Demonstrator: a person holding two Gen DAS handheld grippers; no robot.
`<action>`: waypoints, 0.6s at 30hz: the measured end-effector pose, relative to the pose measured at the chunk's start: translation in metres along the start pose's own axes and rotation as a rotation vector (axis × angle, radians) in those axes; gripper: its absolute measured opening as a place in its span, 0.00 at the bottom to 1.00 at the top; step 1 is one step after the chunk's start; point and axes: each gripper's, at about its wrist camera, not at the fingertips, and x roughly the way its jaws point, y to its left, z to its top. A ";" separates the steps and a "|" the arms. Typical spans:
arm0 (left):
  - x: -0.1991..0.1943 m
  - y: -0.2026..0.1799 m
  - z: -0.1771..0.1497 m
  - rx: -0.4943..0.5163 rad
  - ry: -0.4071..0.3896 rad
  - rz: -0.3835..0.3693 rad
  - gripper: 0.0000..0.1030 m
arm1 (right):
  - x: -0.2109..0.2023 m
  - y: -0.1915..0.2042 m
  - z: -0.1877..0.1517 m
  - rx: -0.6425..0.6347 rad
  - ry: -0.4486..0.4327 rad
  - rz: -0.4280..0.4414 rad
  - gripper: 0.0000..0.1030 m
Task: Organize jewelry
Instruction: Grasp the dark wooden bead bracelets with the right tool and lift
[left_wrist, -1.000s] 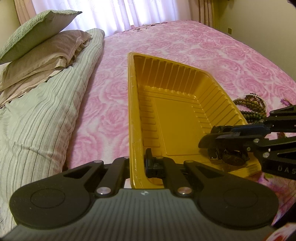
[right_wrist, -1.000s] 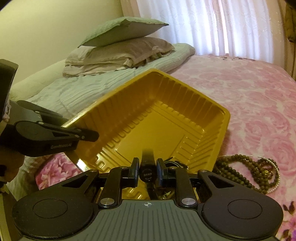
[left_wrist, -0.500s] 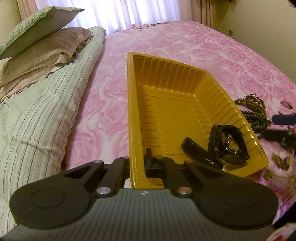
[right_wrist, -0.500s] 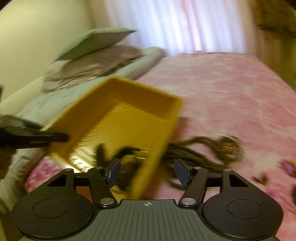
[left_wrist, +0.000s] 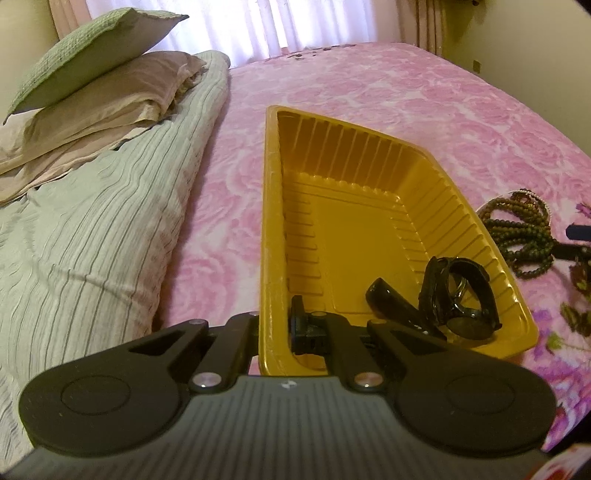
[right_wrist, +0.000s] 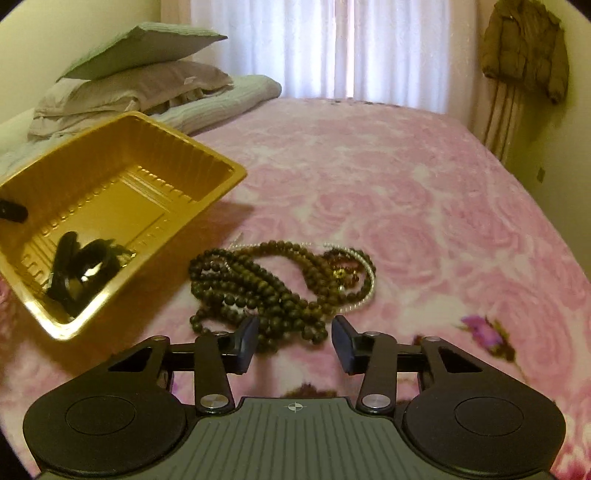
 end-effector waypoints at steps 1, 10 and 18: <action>0.000 0.001 -0.001 0.000 0.001 0.000 0.03 | 0.002 -0.001 0.001 -0.001 -0.003 -0.007 0.38; -0.001 0.001 -0.002 -0.003 -0.002 0.009 0.03 | 0.010 0.010 -0.007 -0.295 0.047 -0.056 0.31; -0.002 0.002 -0.002 -0.007 -0.001 0.011 0.03 | 0.027 0.036 -0.026 -0.604 0.042 -0.112 0.08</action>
